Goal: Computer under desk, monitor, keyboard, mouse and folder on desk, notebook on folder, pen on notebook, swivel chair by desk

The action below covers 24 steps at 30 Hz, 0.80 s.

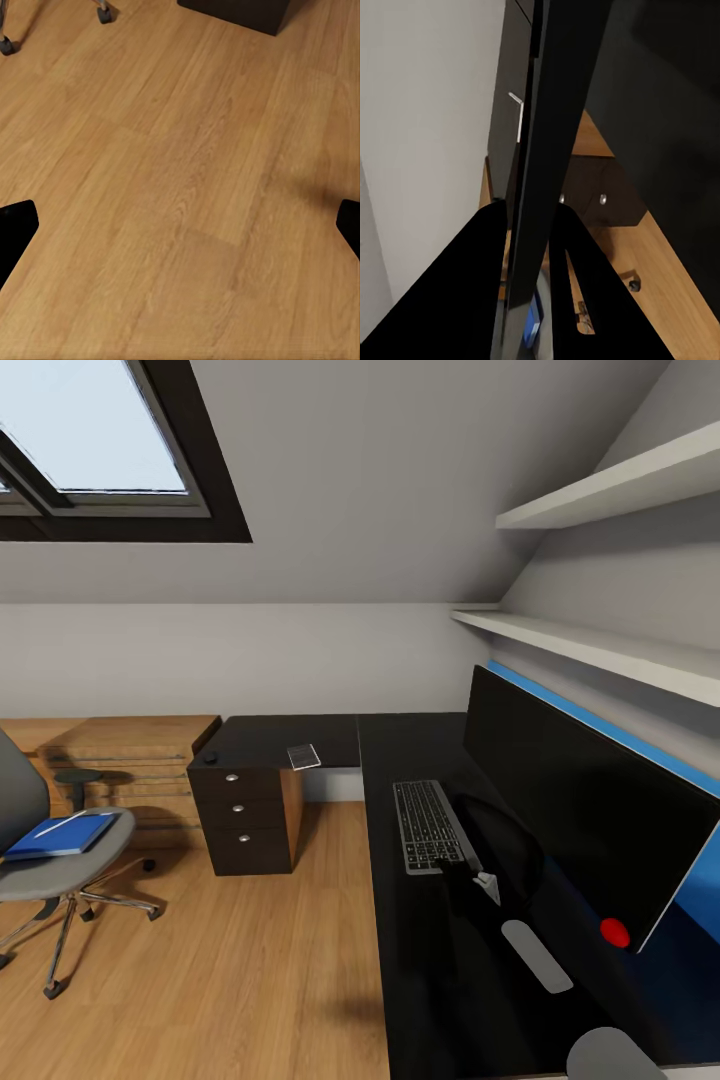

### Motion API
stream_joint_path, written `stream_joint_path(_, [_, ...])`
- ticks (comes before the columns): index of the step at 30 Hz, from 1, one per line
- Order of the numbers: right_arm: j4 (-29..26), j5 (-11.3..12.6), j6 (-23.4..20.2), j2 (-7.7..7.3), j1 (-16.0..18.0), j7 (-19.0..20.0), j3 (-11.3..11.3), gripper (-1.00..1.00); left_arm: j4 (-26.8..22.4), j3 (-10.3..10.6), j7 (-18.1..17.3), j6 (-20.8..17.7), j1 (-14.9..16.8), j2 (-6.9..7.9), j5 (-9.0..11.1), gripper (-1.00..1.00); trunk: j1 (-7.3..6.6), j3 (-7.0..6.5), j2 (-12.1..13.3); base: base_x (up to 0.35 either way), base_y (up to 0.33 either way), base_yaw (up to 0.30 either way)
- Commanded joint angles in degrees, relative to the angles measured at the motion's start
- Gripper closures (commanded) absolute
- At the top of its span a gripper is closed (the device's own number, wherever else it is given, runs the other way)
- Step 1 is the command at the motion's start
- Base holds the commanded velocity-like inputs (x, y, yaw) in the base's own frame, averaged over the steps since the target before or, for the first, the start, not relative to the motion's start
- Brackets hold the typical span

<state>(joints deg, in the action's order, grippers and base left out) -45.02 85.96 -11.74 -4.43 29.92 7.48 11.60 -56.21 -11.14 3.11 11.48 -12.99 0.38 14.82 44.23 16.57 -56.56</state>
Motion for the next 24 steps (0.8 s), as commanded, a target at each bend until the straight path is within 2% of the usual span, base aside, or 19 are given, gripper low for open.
stream_joint_path(1, [0.0, 0.5, 0.0, -0.06, 0.0, 0.3, 0.2, 1.0, 0.0, 0.1, 0.2, 0.1, 0.0, 0.03, 0.4, -1.0, 0.01, 0.06, 0.0, 0.0, 0.0, 0.0])
stream_joint_path(24, [0.1, 0.5, -0.1, -0.06, 0.0, 0.2, 0.2, 1.0, 0.0, 0.1, 0.4, 0.1, 0.0, 0.14, 0.4, -1.0, 0.01, 0.06, 0.0, -0.042, -0.041, 0.0])
